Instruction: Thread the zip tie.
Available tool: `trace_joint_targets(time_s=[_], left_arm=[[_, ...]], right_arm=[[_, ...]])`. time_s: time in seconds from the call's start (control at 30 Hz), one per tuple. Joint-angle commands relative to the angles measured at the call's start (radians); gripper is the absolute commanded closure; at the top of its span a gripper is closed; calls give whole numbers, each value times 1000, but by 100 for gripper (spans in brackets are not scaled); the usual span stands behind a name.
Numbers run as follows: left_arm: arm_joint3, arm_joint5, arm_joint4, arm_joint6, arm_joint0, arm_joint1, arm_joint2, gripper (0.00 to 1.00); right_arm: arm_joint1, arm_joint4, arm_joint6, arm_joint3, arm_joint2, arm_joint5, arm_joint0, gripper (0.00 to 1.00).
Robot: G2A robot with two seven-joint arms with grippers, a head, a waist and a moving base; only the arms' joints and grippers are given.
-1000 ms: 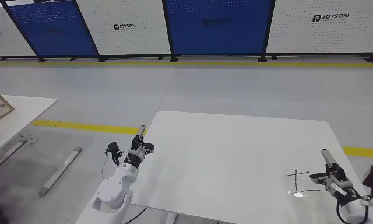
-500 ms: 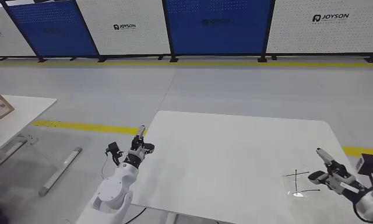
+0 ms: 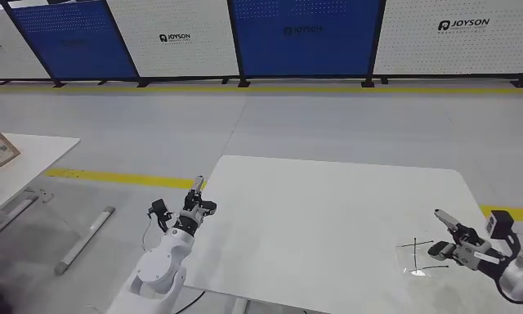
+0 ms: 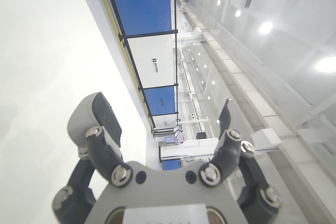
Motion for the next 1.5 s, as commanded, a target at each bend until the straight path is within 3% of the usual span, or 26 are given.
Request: trace_joint_targets(time_s=[0.0,0.17,0.5,0.97,1.1,1.2,1.37,1.47], left_arm=[[0,0,0,0,0,0,0,0],[0,0,0,0,0,0,0,0],[0,0,0,0,0,0,0,0],[0,0,0,0,0,0,0,0],[0,0,0,0,0,0,0,0],[0,0,0,0,0,0,0,0],[0,0,0,0,0,0,0,0],[0,0,0,0,0,0,0,0]], right_arm=[[0,-1,-1,2,2,-1,-1,0],[11,-5,10,-1,46,-7,-21,0],[20,23,-62,37,107,-22,-73,0],[26,11,-28,45,108,-22,-78,0],[35,20,40,68,155,-138,-100,0],[47,27,136,103,183,-189,-95,0],[63,-49,222,168,153,-235,-43,0],[69,-130,191,203,112,-230,-4,0]])
